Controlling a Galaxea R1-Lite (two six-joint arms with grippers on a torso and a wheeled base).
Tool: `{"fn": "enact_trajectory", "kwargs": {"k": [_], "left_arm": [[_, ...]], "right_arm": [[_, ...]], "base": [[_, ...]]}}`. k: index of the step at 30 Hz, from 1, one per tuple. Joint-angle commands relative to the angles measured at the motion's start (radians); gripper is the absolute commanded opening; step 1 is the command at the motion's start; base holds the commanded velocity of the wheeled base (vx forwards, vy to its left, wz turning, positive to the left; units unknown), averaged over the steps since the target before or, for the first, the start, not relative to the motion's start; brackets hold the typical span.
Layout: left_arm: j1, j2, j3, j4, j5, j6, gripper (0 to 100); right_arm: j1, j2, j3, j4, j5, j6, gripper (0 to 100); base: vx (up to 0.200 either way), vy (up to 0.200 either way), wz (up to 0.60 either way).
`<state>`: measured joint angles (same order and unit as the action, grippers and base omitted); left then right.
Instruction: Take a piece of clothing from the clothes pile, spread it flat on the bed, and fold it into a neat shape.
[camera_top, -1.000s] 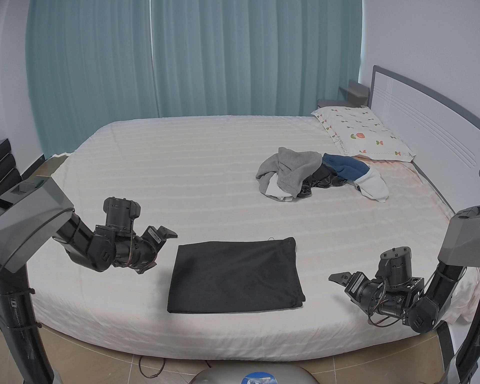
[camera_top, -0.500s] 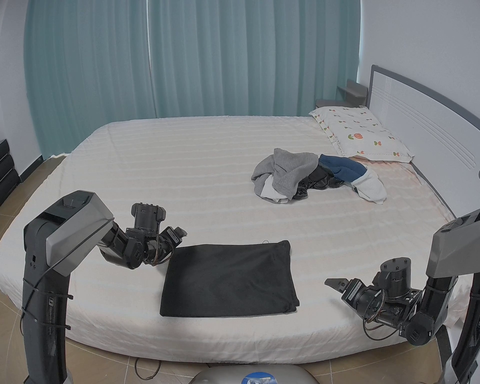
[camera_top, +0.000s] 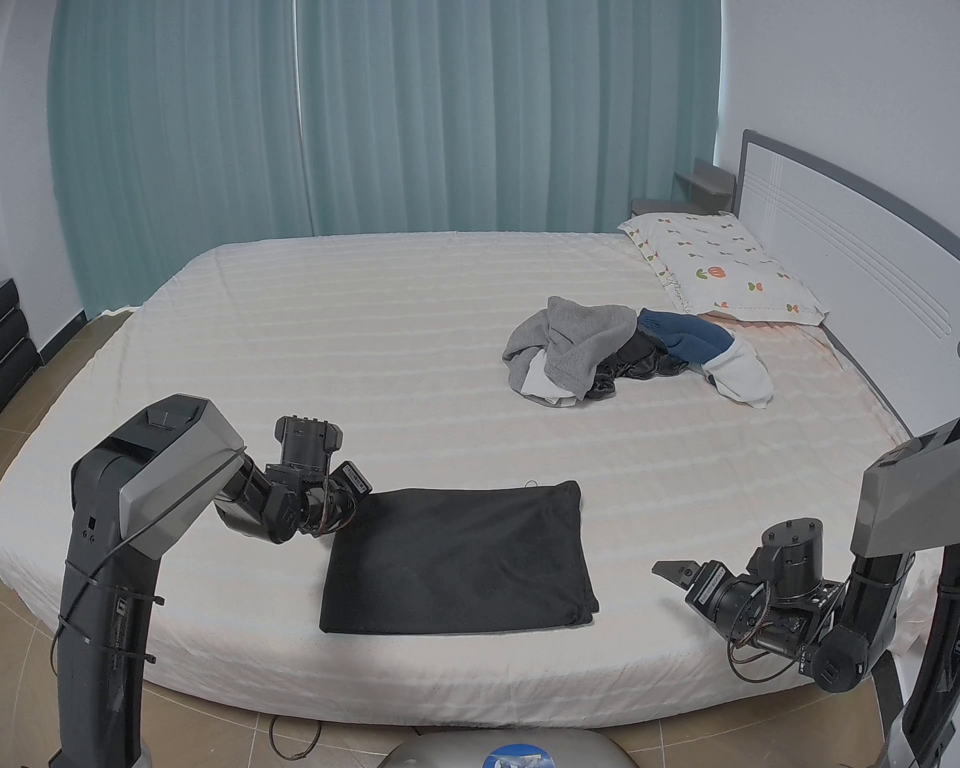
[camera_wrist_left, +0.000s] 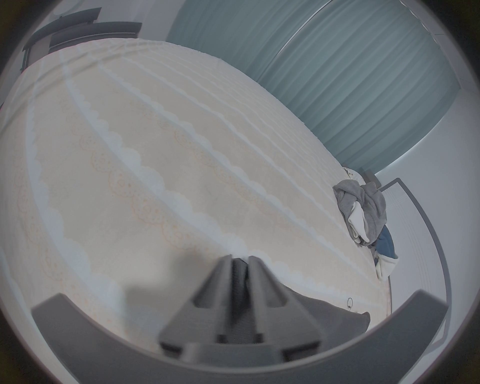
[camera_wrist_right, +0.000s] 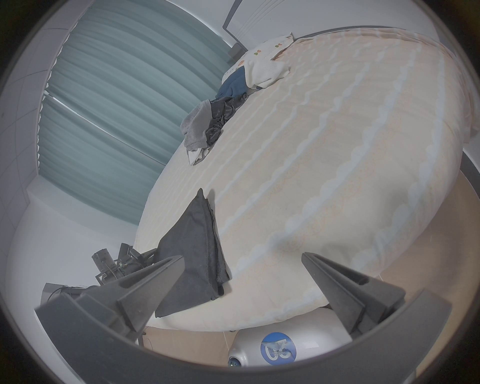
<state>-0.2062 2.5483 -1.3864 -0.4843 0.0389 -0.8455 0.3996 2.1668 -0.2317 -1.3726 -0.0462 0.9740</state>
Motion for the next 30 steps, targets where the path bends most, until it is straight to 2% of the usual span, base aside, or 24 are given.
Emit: {"fn": "enact_trajectory", "kwargs": {"k": [1,9,21,22,30], "left_arm": [[0.001,0.004,0.001,-0.002,0.01,-0.001,0],[0.002,0.01,-0.002,-0.005,0.081,-0.004,0],[0.002,0.009,-0.002,-0.005,0.085,-0.006,0],[0.002,0.004,-0.002,-0.005,0.084,-0.009,100],[0.005,-0.019,0.024,-0.005,0.068,-0.015,100]], "right_arm": [[-0.001,-0.001,0.0,0.0,0.0,0.0,100],[-0.001,-0.002,0.0,0.0,0.0,0.0,100],[-0.002,-0.002,0.0,0.0,0.0,0.0,100],[-0.002,-0.002,0.0,0.0,0.0,0.0,100],[-0.004,-0.002,0.0,0.0,0.0,0.0,100]], "base": [[0.0,0.0,0.0],[0.0,0.0,0.0],[0.0,0.0,0.0],[0.0,0.0,0.0],[0.0,0.0,0.0]]}}
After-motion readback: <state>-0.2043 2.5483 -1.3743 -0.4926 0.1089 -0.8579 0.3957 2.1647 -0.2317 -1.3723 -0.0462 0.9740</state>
